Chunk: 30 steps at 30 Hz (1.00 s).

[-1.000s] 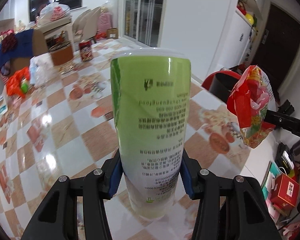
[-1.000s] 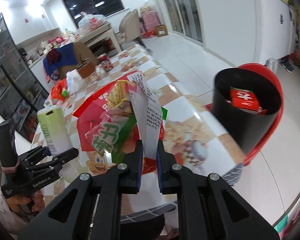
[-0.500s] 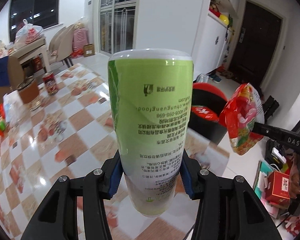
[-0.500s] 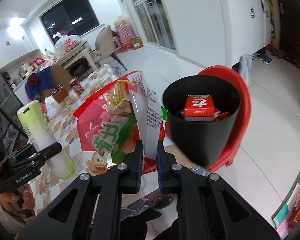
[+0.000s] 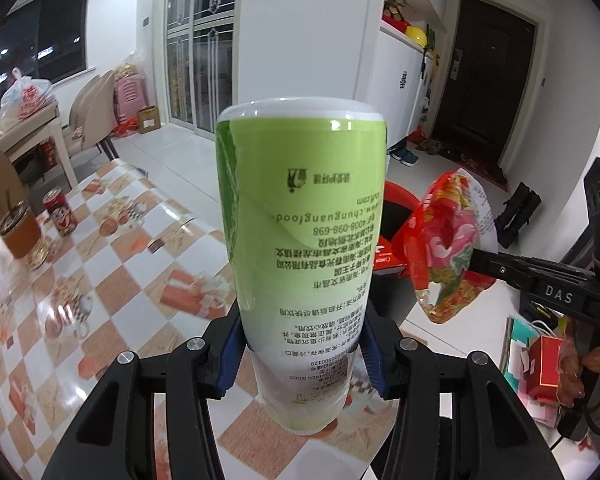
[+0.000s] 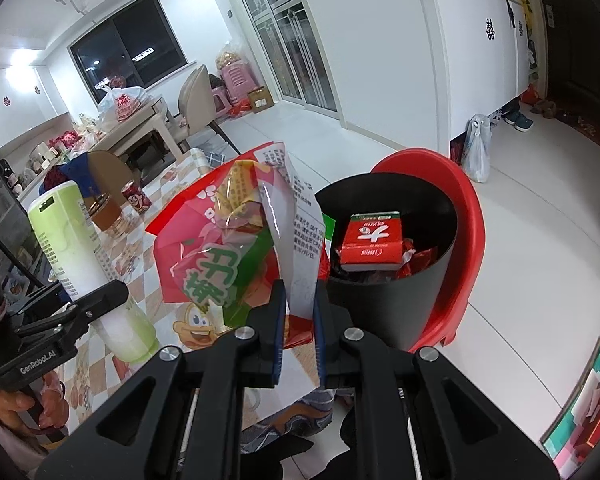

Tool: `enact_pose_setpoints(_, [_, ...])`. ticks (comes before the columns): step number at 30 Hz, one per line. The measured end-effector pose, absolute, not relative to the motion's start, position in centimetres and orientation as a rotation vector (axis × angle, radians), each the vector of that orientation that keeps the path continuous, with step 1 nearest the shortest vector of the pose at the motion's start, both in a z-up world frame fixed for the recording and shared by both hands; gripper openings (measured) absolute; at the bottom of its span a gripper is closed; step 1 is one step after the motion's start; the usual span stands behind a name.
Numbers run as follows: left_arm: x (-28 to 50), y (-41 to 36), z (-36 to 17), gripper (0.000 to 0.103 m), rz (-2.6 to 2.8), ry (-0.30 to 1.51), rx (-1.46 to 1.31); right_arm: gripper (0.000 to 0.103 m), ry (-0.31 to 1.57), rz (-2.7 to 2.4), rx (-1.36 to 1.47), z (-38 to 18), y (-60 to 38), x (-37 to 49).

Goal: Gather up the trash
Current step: 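Carry the bottle and snack bag over the black bin, then open both tools to drop the bottle and snack bag into the bin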

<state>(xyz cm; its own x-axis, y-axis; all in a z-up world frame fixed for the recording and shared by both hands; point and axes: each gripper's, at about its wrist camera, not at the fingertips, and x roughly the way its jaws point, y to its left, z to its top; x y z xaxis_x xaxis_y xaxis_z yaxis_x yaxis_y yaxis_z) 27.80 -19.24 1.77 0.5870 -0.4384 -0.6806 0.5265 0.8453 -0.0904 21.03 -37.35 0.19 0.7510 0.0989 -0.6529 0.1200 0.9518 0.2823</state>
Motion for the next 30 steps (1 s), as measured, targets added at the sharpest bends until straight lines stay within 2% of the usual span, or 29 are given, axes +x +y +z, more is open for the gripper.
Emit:
enact_pose_setpoints(25, [37.8, -34.5, -0.4, 0.103, -0.685, 0.819, 0.237, 0.016, 0.844, -0.172, 0.359, -4.2, -46.1, 29.9])
enact_pose_setpoints(26, [38.1, -34.6, -0.5, 0.103, -0.686, 0.823, 0.241, 0.017, 0.843, -0.172, 0.355, -4.2, -46.2, 30.0])
enact_pose_setpoints(29, [38.9, -35.5, -1.0, 0.103, -0.688, 0.837, 0.259, 0.034, 0.835, -0.173, 0.351, -4.1, -46.5, 30.2])
enact_pose_setpoints(30, [39.1, -35.7, -1.1, 0.103, -0.691, 0.837, 0.261, 0.036, 0.827, -0.175, 0.355, -4.1, -46.6, 30.1])
